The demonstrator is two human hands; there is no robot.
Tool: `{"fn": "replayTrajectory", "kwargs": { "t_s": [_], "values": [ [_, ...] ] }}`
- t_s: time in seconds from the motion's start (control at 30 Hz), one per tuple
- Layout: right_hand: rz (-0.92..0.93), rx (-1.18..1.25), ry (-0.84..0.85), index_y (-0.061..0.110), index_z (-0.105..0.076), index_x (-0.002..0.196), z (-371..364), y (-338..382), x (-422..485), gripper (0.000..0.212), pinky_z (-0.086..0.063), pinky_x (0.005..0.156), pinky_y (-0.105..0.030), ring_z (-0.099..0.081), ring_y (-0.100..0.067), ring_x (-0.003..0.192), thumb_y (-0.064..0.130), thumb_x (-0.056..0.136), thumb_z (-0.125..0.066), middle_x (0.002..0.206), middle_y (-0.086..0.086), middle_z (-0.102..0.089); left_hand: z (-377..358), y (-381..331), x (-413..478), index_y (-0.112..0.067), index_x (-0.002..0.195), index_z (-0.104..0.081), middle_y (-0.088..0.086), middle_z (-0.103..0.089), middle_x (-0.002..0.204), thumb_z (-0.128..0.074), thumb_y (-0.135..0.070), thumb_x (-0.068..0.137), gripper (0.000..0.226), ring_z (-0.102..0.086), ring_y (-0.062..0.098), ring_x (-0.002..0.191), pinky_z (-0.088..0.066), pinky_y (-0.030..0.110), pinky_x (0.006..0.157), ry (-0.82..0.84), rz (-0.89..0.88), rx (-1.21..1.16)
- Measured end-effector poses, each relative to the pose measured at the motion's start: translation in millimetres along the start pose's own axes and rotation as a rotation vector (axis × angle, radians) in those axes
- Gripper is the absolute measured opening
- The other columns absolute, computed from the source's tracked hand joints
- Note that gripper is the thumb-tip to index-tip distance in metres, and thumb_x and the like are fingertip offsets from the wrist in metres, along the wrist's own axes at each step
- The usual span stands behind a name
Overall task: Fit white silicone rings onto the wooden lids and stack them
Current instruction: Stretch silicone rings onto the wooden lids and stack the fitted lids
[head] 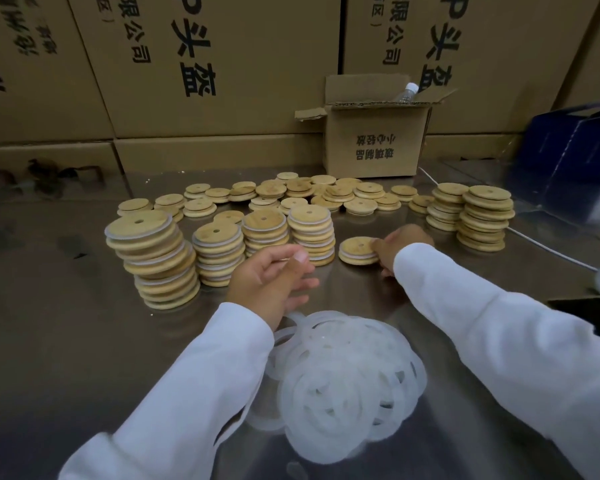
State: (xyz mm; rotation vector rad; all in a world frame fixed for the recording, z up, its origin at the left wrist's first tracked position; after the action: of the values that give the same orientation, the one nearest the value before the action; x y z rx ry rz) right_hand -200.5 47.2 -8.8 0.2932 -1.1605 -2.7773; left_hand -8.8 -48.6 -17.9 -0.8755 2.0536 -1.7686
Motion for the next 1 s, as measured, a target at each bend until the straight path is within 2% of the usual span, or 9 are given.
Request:
{"fn": "replayTrajectory", "kwargs": {
  "t_s": [0.07,0.13,0.27,0.37,0.5,0.6,0.8,0.9,1.0],
  "values": [
    [0.073,-0.197,0.045,0.009,-0.062,0.092,0.3,5.9,2.2,0.027,-0.039,0.050,-0.024,-0.061,-0.025,0.069,0.035,0.085,-0.060,0.081,-0.010,-0.064,0.0,0.7,-0.3,-0.022,0.090,-0.065,-0.004,-0.072,0.074,-0.061,-0.023,0.084,0.008,-0.071,0.016,0.074,-0.057,0.024,0.063,-0.003,-0.006,0.006],
    [0.153,-0.337,0.001,0.010,-0.062,0.090,8.9,9.5,5.0,0.025,-0.037,0.053,-0.024,-0.055,-0.024,0.065,0.034,0.085,-0.059,0.080,-0.008,-0.060,-0.5,1.6,-0.7,-0.022,0.090,-0.065,-0.004,-0.072,0.073,-0.061,-0.022,0.084,0.008,-0.071,0.017,0.073,-0.058,0.026,0.064,-0.001,-0.010,0.016],
    [0.373,-0.239,-0.451,0.015,-0.062,0.102,61.2,9.0,21.2,0.020,-0.045,0.079,-0.039,-0.054,-0.032,0.091,0.024,0.086,-0.054,0.097,-0.011,-0.061,0.2,1.7,0.0,-0.020,0.092,-0.065,-0.003,-0.072,0.072,-0.060,-0.020,0.084,0.010,-0.071,0.017,0.073,-0.057,0.026,0.064,0.004,-0.013,0.025],
    [0.332,-0.493,-0.647,0.016,-0.052,0.118,99.4,-2.3,42.6,0.041,-0.026,0.103,-0.051,-0.032,-0.038,0.125,0.032,0.081,-0.062,0.129,-0.018,-0.046,-0.7,1.6,-0.4,-0.019,0.092,-0.065,-0.002,-0.071,0.070,-0.059,-0.018,0.085,0.009,-0.070,0.017,0.071,-0.057,0.025,0.062,0.000,-0.015,0.020],
    [0.125,-0.370,-0.473,0.024,-0.049,0.126,118.9,-29.5,67.3,0.052,-0.007,0.111,-0.058,-0.016,-0.038,0.137,0.047,0.081,-0.061,0.140,-0.018,-0.037,-1.1,2.3,-0.9,-0.017,0.091,-0.065,-0.002,-0.070,0.067,-0.059,-0.016,0.084,0.009,-0.070,0.017,0.068,-0.057,0.024,0.060,-0.002,-0.017,0.023],
    [0.095,-0.272,-0.356,0.029,-0.056,0.120,116.8,-45.1,76.7,0.044,-0.013,0.110,-0.056,-0.032,-0.040,0.129,0.054,0.084,-0.054,0.133,-0.016,-0.047,-1.3,3.2,-0.5,-0.016,0.092,-0.065,-0.001,-0.070,0.066,-0.059,-0.016,0.083,0.011,-0.069,0.016,0.066,-0.056,0.024,0.058,0.005,-0.012,0.017],
    [0.140,-0.222,-0.481,0.026,-0.061,0.112,115.4,-47.4,74.2,0.042,-0.033,0.101,-0.051,-0.042,-0.039,0.114,0.052,0.079,-0.062,0.118,-0.016,-0.054,-1.8,6.2,-0.9,-0.014,0.092,-0.065,0.000,-0.070,0.065,-0.059,-0.016,0.081,0.013,-0.069,0.016,0.064,-0.056,0.024,0.057,-0.006,-0.007,0.027],
    [0.229,-0.127,-0.540,0.026,-0.059,0.114,112.0,-38.5,62.0,0.040,-0.039,0.096,-0.050,-0.045,-0.037,0.112,0.044,0.078,-0.064,0.118,-0.012,-0.056,-2.2,5.4,-1.2,-0.014,0.092,-0.065,0.000,-0.070,0.065,-0.059,-0.017,0.081,0.013,-0.069,0.016,0.064,-0.056,0.024,0.056,-0.013,-0.007,0.022],
    [0.408,0.106,-0.468,0.033,-0.053,0.118,99.7,-16.8,35.7,0.050,-0.044,0.096,-0.046,-0.051,-0.029,0.113,0.042,0.072,-0.069,0.123,-0.002,-0.057,-2.9,4.6,-1.3,-0.014,0.092,-0.064,0.000,-0.069,0.065,-0.058,-0.016,0.083,0.012,-0.069,0.016,0.064,-0.056,0.023,0.055,-0.017,-0.006,0.013]
  ]
}}
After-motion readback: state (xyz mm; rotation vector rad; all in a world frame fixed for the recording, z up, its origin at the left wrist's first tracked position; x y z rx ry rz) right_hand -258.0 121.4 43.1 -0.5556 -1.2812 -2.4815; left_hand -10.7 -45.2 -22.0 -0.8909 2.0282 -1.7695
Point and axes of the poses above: each hand's wrist, its own x-axis towards the middle knuckle, its own z-axis out of the back of the hand, y = z × x, the point moved 1 cm from there along x, towards the middle knuckle
